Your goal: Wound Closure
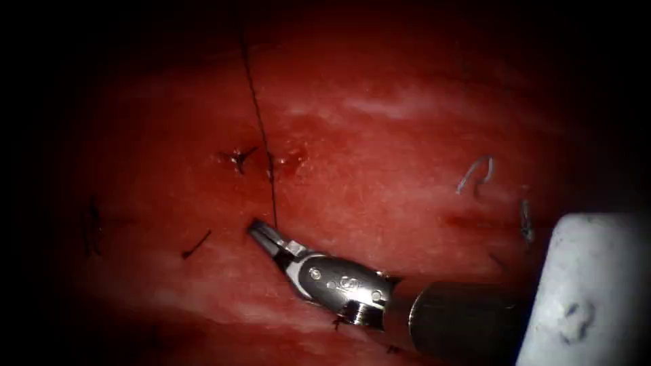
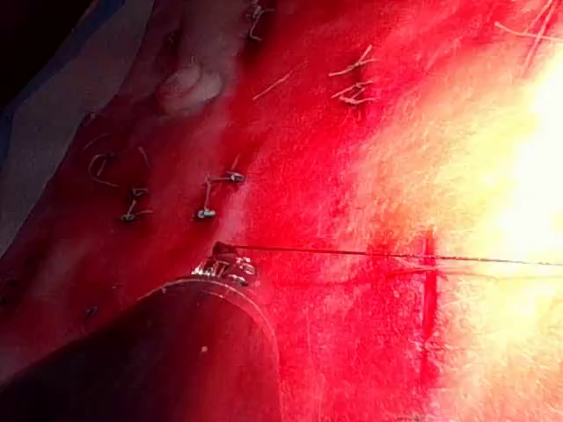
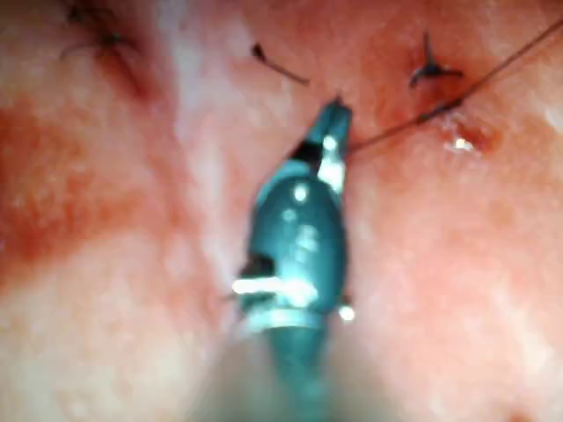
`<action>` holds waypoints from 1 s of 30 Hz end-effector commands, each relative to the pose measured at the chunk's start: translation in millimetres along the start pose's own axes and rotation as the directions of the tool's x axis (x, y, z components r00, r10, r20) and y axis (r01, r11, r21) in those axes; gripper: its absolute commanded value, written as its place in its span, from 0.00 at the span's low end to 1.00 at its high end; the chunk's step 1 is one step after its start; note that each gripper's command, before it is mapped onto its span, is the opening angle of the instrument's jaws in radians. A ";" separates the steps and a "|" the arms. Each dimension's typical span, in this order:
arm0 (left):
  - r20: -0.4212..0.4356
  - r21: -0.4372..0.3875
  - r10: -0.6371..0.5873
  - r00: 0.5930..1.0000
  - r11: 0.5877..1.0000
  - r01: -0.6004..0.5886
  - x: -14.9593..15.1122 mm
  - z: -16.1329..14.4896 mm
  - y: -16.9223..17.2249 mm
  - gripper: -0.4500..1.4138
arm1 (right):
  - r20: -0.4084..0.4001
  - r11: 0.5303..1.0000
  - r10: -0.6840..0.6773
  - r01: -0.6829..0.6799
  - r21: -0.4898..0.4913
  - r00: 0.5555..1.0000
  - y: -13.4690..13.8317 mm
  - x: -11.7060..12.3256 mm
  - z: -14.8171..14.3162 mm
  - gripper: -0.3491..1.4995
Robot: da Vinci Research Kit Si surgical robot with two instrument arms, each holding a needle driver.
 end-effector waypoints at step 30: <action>-0.092 -0.099 -0.093 0.991 0.992 0.084 3.9 -22.1 12.1 0.00 | 0.013 0.967 0.092 -0.092 0.236 0.996 7.6 2.0 3.4 0.30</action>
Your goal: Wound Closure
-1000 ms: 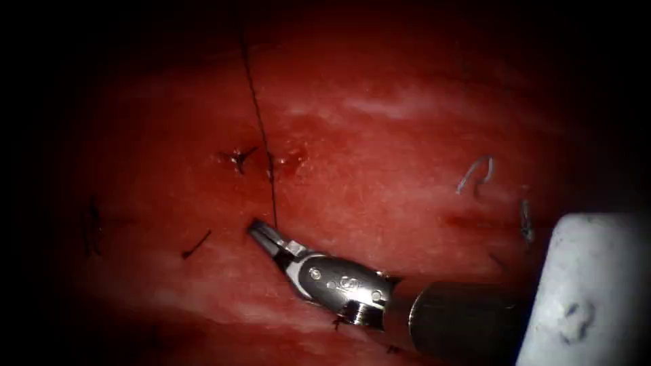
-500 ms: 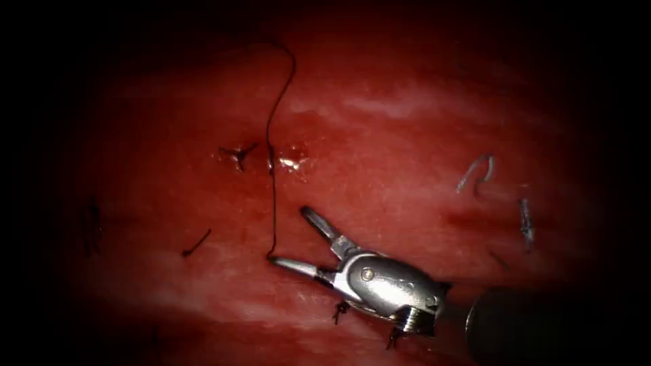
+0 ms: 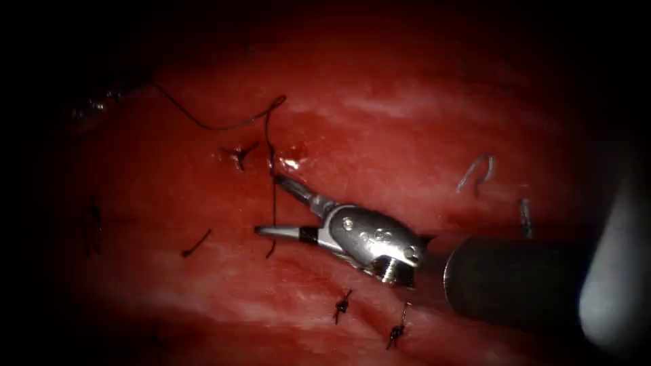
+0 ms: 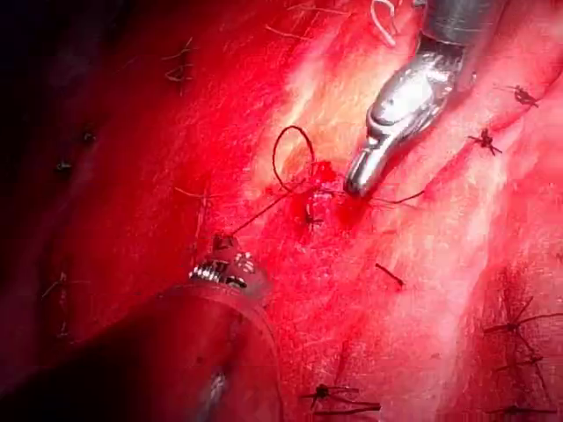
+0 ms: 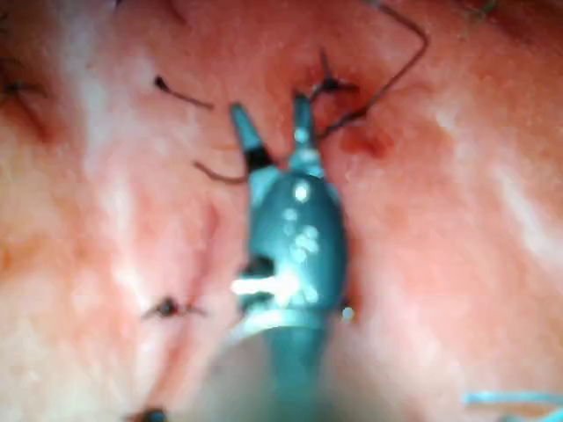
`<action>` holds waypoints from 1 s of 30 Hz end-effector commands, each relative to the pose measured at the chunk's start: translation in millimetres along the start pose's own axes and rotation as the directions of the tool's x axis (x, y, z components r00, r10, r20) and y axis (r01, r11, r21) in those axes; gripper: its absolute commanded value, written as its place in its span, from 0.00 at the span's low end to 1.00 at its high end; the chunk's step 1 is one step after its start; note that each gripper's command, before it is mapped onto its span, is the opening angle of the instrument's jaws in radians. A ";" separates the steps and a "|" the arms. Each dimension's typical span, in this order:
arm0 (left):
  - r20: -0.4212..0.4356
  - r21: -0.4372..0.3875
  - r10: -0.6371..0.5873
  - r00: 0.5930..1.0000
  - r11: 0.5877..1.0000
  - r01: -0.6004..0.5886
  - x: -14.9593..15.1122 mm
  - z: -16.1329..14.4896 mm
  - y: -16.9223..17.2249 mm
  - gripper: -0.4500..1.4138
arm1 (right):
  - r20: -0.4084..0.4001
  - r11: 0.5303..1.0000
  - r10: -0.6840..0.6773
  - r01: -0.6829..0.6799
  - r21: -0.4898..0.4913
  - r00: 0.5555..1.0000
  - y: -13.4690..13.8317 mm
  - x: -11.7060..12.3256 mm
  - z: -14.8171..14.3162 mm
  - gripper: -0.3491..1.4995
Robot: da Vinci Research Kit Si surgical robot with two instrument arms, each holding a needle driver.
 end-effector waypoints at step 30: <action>-0.078 -0.028 0.003 0.997 1.000 -0.005 4.9 4.1 11.5 0.00 | -0.185 0.926 0.158 -0.080 0.369 0.970 6.9 1.3 4.3 0.00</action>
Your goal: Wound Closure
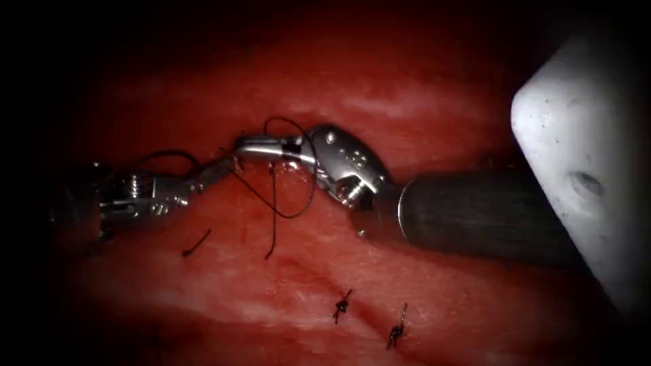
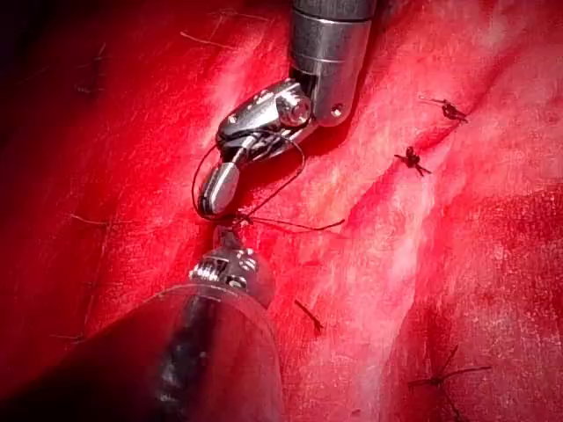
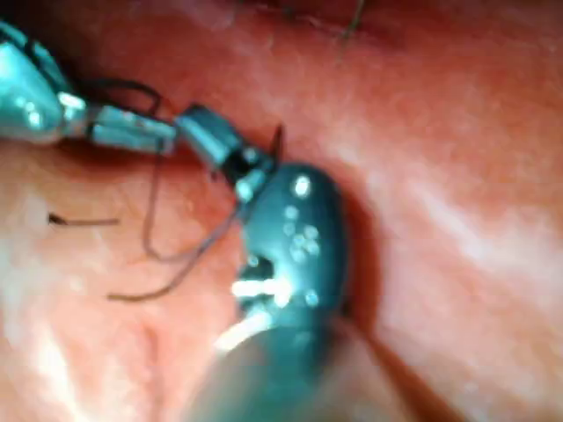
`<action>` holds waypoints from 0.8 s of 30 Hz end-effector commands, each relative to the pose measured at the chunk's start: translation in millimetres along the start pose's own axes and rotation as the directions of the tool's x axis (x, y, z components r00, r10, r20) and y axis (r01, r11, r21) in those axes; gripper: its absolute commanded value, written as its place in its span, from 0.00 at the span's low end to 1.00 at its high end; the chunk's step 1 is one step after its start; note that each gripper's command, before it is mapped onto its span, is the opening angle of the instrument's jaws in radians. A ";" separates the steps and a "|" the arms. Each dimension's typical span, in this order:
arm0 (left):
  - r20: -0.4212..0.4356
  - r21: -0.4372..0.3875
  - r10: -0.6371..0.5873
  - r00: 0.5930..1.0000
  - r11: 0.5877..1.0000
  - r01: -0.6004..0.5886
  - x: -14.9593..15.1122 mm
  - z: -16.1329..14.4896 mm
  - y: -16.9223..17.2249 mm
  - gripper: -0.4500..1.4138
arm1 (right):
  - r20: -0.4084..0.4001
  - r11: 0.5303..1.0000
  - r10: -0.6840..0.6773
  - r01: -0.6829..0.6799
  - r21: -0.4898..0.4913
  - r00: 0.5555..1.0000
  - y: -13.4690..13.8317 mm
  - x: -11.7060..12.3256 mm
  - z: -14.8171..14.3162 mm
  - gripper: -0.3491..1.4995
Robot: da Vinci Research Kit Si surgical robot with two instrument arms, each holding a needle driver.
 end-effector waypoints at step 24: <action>-0.004 0.001 0.044 0.999 0.999 -0.044 -0.1 4.6 -0.9 0.00 | 0.088 0.921 0.026 -0.059 0.384 0.996 -1.7 0.5 0.5 0.00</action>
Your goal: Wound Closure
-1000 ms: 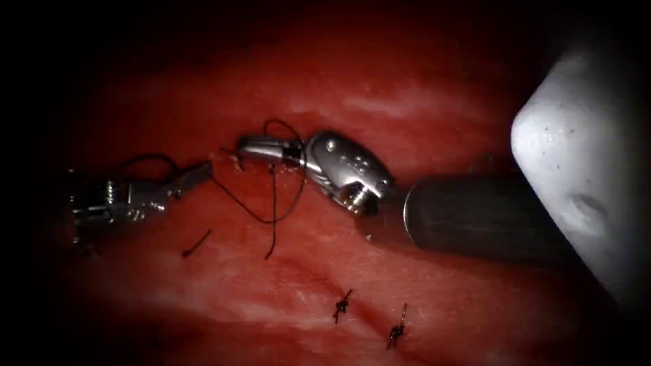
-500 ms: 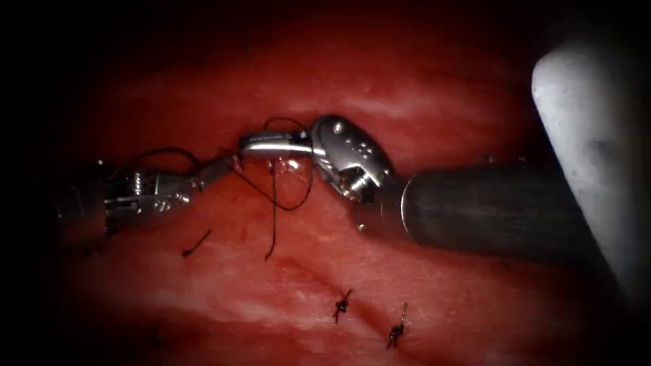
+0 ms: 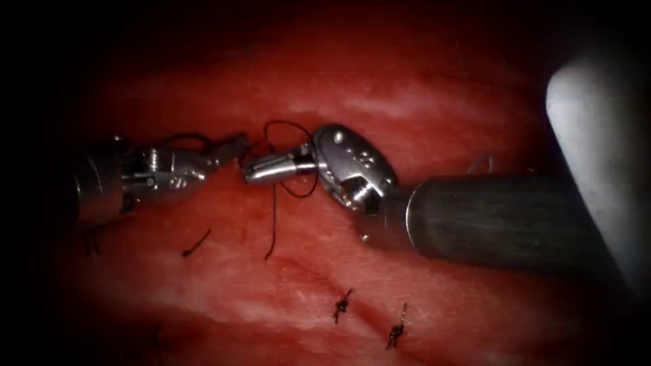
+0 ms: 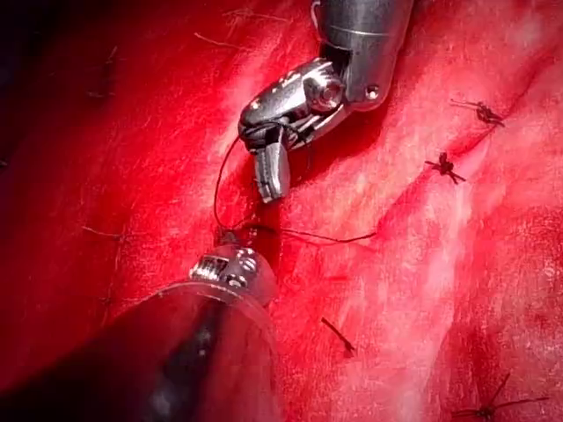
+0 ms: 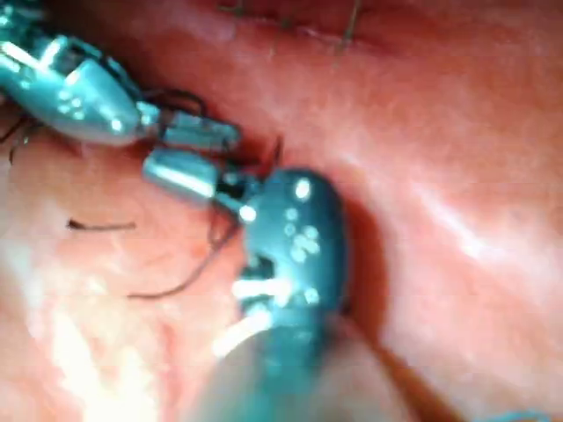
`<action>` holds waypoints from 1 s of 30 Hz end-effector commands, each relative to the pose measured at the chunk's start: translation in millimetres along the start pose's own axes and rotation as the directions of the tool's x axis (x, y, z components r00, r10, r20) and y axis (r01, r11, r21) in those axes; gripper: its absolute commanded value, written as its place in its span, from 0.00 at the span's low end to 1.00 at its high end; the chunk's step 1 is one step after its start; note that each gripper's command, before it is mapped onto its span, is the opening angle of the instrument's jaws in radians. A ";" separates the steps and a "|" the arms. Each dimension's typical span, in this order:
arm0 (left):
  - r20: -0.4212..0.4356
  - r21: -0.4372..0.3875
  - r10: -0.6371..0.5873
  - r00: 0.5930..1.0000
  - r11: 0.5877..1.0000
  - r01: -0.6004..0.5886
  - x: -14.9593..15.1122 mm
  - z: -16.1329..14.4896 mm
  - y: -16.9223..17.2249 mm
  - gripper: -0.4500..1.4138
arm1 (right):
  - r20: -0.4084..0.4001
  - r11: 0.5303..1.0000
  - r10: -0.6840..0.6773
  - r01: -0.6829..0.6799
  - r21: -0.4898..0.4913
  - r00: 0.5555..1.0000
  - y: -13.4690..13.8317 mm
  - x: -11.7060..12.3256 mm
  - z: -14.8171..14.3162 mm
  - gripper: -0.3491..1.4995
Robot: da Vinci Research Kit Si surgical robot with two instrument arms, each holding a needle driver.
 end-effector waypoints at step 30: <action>0.018 -0.002 0.030 0.999 1.000 -0.030 -1.8 -0.4 -0.2 0.00 | 0.437 0.898 -0.313 0.112 0.425 0.843 -0.8 0.6 5.8 0.77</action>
